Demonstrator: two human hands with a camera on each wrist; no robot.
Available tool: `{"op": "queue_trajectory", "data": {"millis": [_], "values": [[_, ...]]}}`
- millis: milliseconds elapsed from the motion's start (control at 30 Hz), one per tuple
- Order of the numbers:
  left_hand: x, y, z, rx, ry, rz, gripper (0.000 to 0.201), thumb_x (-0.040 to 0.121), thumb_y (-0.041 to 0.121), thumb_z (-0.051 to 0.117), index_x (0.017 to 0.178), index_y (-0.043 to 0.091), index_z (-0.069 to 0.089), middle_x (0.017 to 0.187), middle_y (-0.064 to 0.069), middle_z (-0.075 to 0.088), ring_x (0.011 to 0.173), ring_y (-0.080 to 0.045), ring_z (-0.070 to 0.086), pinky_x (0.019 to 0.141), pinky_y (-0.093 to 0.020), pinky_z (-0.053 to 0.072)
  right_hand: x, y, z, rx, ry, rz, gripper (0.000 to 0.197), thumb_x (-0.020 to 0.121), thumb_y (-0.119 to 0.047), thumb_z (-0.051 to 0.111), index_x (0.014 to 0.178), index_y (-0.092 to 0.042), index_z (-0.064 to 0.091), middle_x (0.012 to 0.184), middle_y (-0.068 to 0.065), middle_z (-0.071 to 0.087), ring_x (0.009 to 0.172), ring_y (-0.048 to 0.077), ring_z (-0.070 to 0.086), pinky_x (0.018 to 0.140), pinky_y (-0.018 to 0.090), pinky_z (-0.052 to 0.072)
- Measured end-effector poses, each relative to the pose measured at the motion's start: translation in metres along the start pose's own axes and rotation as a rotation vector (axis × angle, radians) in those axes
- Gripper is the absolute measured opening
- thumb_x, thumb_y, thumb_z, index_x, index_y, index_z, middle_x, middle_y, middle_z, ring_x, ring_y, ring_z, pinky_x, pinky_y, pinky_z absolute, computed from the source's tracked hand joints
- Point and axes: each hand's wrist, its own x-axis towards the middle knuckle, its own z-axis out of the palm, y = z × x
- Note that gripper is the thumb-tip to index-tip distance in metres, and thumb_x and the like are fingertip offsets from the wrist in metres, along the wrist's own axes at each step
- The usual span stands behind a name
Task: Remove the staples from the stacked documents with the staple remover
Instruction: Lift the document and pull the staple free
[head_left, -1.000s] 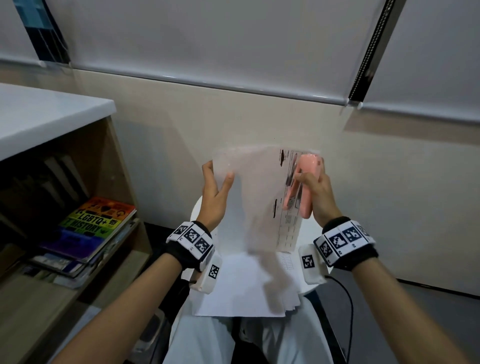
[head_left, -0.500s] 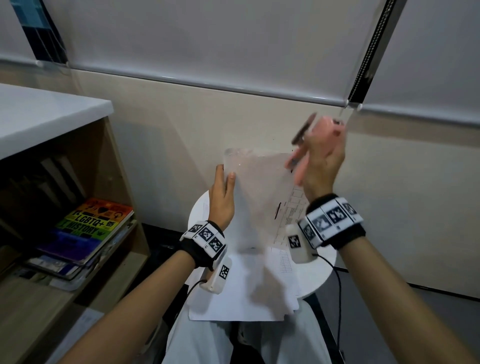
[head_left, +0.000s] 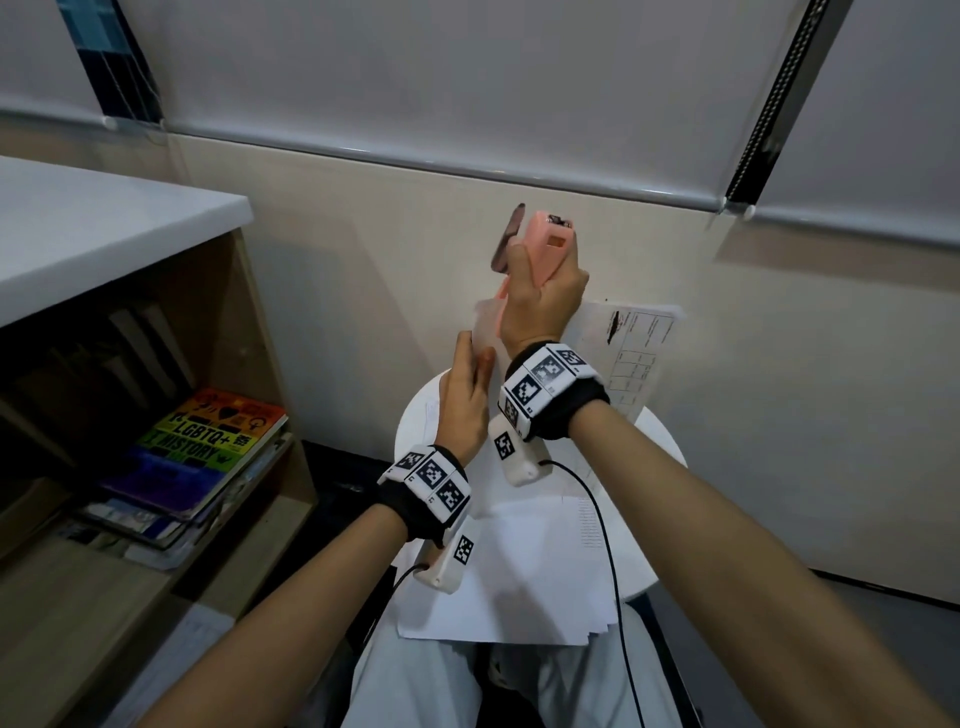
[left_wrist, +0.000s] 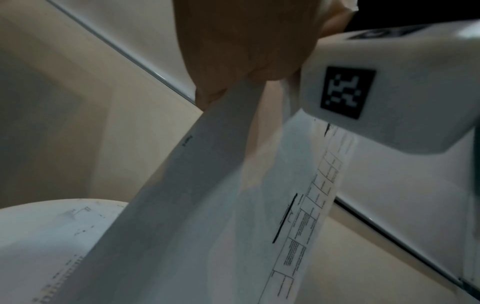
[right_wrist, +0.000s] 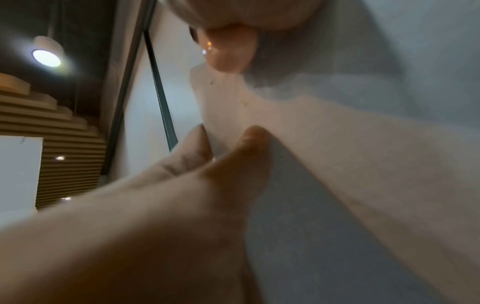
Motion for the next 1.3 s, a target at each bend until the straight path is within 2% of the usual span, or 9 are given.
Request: {"op": "queue_trajectory", "data": {"millis": [100,167,300,400,567,700,867,1100,1300], "values": [[-0.005,0.004,-0.005,0.019,-0.081,0.012,0.021,0.098,0.013,0.046,0.112,0.027,0.039,0.097,0.032,0.055,0.075,0.010,0.057,0.072,-0.005,0.043,0.003,-0.006,0.002,0.048,-0.030,-0.023,0.039,0.072,-0.050,0.053,0.095,-0.018,0.052,0.068,-0.012,0.051,0.062,0.006,0.054,0.059,0.024,0.049],[-0.009,0.008,-0.005,0.042,-0.094,0.024,0.040,0.097,0.002,0.045,0.134,0.011,0.032,0.115,0.013,0.042,0.092,-0.001,0.053,0.073,0.006,0.036,0.004,-0.011,0.001,0.019,-0.041,-0.035,0.036,0.074,-0.049,0.053,0.094,-0.018,0.051,0.069,-0.012,0.051,0.066,0.019,0.056,0.062,0.035,0.052],[-0.001,-0.008,-0.005,0.012,-0.050,-0.036,0.034,0.098,0.013,0.048,0.129,0.006,0.038,0.100,0.020,0.057,0.079,0.013,0.058,0.074,-0.012,0.046,0.012,-0.014,-0.012,-0.104,-0.045,-0.023,0.044,0.074,-0.053,0.055,0.098,-0.016,0.058,0.071,-0.006,0.056,0.080,0.030,0.060,0.073,0.052,0.051],[0.010,-0.025,-0.007,0.009,-0.025,-0.100,0.058,0.094,0.039,0.052,0.142,0.015,0.030,0.133,0.002,0.055,0.122,-0.009,0.053,0.105,-0.034,0.043,0.023,-0.031,-0.035,0.086,0.046,0.043,0.034,0.069,-0.039,0.057,0.099,-0.025,0.050,0.093,-0.001,0.059,0.085,-0.005,0.059,0.084,0.045,0.052],[0.023,-0.028,-0.010,-0.048,-0.063,-0.162,0.072,0.094,0.040,0.052,0.151,0.016,0.015,0.158,-0.003,0.021,0.145,-0.018,0.022,0.119,-0.044,0.022,0.038,-0.002,-0.119,0.258,0.108,0.256,0.067,0.073,-0.034,0.057,0.131,-0.007,0.039,0.115,0.014,0.057,0.089,0.016,0.067,0.072,0.033,0.056],[0.028,-0.025,-0.006,-0.124,-0.163,-0.136,0.073,0.090,0.042,0.056,0.148,0.016,0.020,0.155,-0.003,0.028,0.144,-0.017,0.027,0.119,-0.045,0.024,0.025,0.036,-0.166,0.268,-0.351,0.629,0.026,0.073,-0.033,0.047,0.083,-0.012,0.057,0.062,-0.001,0.062,0.054,0.019,0.062,0.051,0.022,0.049],[0.020,-0.030,0.008,-0.069,-0.142,-0.213,0.032,0.092,0.012,0.058,0.118,0.018,0.041,0.114,-0.005,0.062,0.094,-0.018,0.063,0.079,-0.030,0.054,0.009,0.075,-0.199,-0.180,-0.431,0.754,0.020,0.084,-0.028,0.058,0.084,-0.008,0.060,0.071,0.010,0.063,0.055,0.020,0.059,0.050,0.024,0.045],[-0.030,-0.099,-0.019,0.907,-0.340,-0.771,0.096,0.075,0.054,0.070,0.135,-0.008,0.026,0.141,-0.023,0.025,0.133,-0.038,0.023,0.110,-0.045,0.028,0.008,0.135,-0.260,-0.612,-0.210,0.850,0.018,0.089,-0.012,0.056,0.093,0.003,0.064,0.072,0.020,0.061,0.052,0.020,0.052,0.035,0.015,0.039],[-0.058,-0.127,-0.001,1.132,-0.302,-0.795,0.098,0.059,0.064,0.076,0.124,0.004,0.033,0.132,-0.014,0.032,0.126,-0.030,0.034,0.092,-0.044,0.042,0.024,0.196,-0.268,-0.862,-0.275,0.796,0.023,0.088,-0.025,0.060,0.085,-0.002,0.062,0.094,0.023,0.067,0.078,0.029,0.058,0.071,0.031,0.043]]}}
